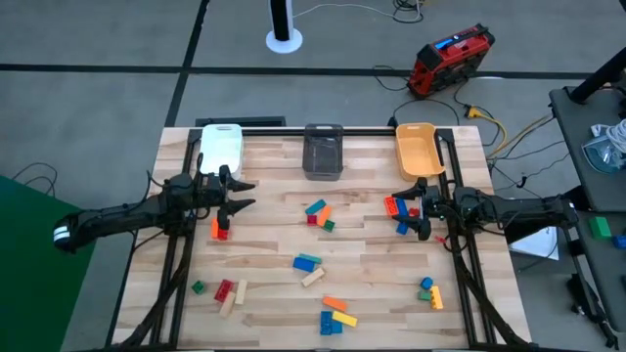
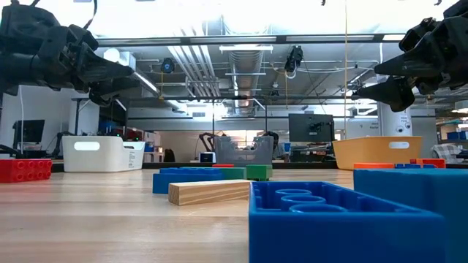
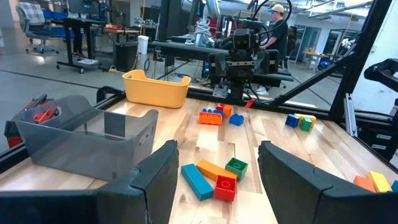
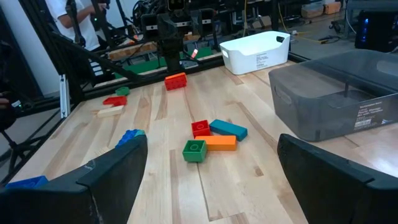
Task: Sort blocks by size
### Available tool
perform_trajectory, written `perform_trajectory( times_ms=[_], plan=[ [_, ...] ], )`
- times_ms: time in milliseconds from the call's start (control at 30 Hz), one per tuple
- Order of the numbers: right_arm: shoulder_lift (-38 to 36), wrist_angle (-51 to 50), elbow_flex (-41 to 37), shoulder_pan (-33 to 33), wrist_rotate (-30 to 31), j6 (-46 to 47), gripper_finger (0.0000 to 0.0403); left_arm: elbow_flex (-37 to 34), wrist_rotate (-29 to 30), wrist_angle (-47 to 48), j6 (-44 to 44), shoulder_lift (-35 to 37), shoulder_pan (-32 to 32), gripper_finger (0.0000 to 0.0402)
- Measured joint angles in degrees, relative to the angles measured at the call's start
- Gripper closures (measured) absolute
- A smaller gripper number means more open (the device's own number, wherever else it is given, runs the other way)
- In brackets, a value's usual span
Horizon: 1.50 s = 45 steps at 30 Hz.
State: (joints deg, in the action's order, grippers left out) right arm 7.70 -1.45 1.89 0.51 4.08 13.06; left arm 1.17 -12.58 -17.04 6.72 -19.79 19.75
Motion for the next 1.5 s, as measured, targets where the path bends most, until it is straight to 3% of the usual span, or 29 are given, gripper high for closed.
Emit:
perform_trajectory(
  times_ms=[200, 500, 667, 733, 867, 967, 1133, 1333, 1500],
  plan=[
    [0.0, 0.0, 0.0, 0.0, 0.0, 0.0, 0.0053, 0.0, 0.0, 0.0, 1.5, 0.0, 0.0, 0.0203],
    [0.0, 0.3, 0.0, 0.0, 0.0, 0.5, 0.0053, 0.0, -0.2, -9.1, 37.2, 0.0, -0.1, 0.0203],
    [0.0, 6.5, 0.0, 0.0, 4.4, 6.4, 0.0053, 0.5, -3.8, -25.2, 39.5, -0.7, -1.2, 0.0203],
    [0.0, 8.7, 0.5, 0.0, 5.2, 8.0, 0.0053, 3.2, -3.4, -24.6, 38.8, -1.4, -1.8, 0.0203],
    [1.4, 8.3, 4.3, 0.0, 5.3, 9.6, 0.0053, 13.1, -2.1, -11.5, 34.0, -5.3, -2.6, 0.0203],
    [3.8, 5.1, 8.9, 0.4, 7.1, 20.1, 0.0053, 21.3, -0.2, 0.6, 31.1, -9.8, -2.5, 0.0203],
    [9.4, -9.3, 19.1, 0.8, 7.5, 39.0, 0.0053, 32.6, -1.0, 14.6, 28.4, -16.0, -2.5, 0.0203],
    [19.2, -12.0, 31.2, 1.0, 7.6, 30.1, 0.0053, 39.9, -3.0, 26.2, 33.9, -20.2, -2.8, 0.0203],
    [26.8, -20.6, 41.6, 1.9, 8.1, 26.0, 0.0053, 43.3, -1.5, 47.1, 52.6, -22.3, -3.8, 0.0203]
  ],
)
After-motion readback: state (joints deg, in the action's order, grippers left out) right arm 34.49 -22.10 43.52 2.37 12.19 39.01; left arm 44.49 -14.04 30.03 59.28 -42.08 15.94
